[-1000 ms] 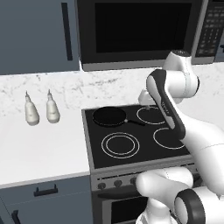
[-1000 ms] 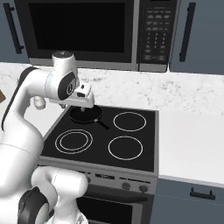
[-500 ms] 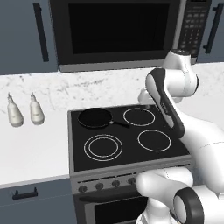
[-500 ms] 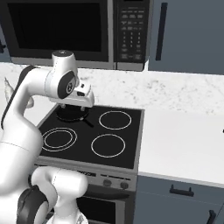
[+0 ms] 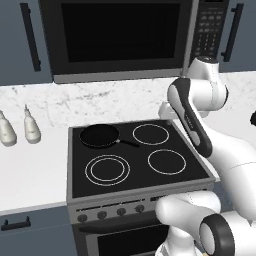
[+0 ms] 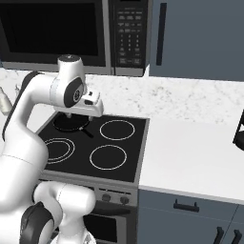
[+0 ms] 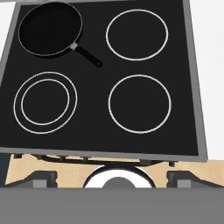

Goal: Turn off the rear left burner of the stove.

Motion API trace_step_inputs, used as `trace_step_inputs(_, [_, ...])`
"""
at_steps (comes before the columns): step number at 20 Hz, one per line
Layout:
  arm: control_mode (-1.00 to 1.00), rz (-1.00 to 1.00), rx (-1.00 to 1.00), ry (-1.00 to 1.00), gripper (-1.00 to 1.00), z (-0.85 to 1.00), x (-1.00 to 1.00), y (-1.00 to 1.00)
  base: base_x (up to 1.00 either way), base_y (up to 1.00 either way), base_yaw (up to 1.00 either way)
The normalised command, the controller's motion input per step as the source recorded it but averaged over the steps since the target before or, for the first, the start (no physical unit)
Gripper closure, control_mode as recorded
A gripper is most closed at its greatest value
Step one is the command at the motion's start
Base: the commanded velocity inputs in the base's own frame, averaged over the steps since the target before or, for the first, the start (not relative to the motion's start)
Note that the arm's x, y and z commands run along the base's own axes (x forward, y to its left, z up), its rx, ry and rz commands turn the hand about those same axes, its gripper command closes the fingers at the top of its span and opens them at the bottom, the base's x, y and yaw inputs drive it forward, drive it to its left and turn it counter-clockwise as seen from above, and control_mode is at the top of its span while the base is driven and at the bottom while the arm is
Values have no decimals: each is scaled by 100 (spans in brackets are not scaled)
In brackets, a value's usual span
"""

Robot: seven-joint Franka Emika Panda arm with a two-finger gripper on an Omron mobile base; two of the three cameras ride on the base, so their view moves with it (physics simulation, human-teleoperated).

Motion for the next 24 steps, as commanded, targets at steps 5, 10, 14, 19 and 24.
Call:
trace_step_inputs(5, [-100,0,0,0,-100,0,0,0,0,0,0])
trace_step_inputs(10, [-100,0,0,0,-100,0,0,1,0,0,0])
trace_step_inputs(14, [-100,9,-7,0,-100,-2,-20,41,0,0,0])
trace_step_inputs(19, [-100,24,-25,0,-100,-18,-47,93,0,0,0])
trace_step_inputs(24, [-100,27,-32,0,-100,-35,-63,100,0,0,0])
